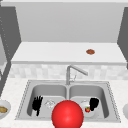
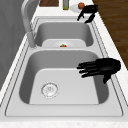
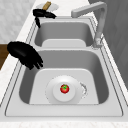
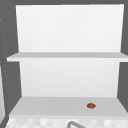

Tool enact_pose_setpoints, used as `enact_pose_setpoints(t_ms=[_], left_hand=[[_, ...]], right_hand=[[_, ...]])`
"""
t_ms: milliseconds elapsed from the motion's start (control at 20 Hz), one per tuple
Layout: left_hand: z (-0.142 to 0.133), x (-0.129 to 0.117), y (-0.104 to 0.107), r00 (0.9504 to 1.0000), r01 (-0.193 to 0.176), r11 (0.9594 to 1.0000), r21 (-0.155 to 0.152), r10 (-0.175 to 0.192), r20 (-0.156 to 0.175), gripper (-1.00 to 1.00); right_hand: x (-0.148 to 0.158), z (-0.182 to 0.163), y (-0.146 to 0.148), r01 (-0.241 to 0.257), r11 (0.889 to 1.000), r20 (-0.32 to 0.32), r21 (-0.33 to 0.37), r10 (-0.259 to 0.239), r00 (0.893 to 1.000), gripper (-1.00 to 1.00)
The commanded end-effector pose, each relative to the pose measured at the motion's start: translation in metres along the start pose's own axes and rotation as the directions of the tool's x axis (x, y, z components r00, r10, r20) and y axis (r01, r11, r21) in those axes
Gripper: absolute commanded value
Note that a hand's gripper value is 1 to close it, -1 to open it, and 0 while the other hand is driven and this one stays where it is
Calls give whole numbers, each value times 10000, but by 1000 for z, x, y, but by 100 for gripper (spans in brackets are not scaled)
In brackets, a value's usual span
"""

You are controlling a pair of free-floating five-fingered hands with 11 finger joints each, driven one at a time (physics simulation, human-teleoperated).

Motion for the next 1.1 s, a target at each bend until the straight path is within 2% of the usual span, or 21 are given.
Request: enact_pose_setpoints(t_ms=[0,200,350,550,1050], left_hand=[[3,0,13,10000,6,9999,172,-7,71,-100],[15,1,31,10000,-8,10000,3,8,60,-100],[34,2,46,9996,-282,9995,113,282,30,-100],[55,13,70,9988,-482,9988,-3,482,32,-100],[119,34,119,9911,-1328,9911,-71,1327,-43,-100]], right_hand=[[0,0,0,0,10000,0,0,0,10000,0],[0,0,0,1,10000,0,0,-1,10000,0],[0,0,0,1,10000,0,-1,-1,10000,0],[0,0,0,2,10000,-1,-1,-2,10000,0],[0,0,0,2,10000,-1,-1,-2,10000,0]])
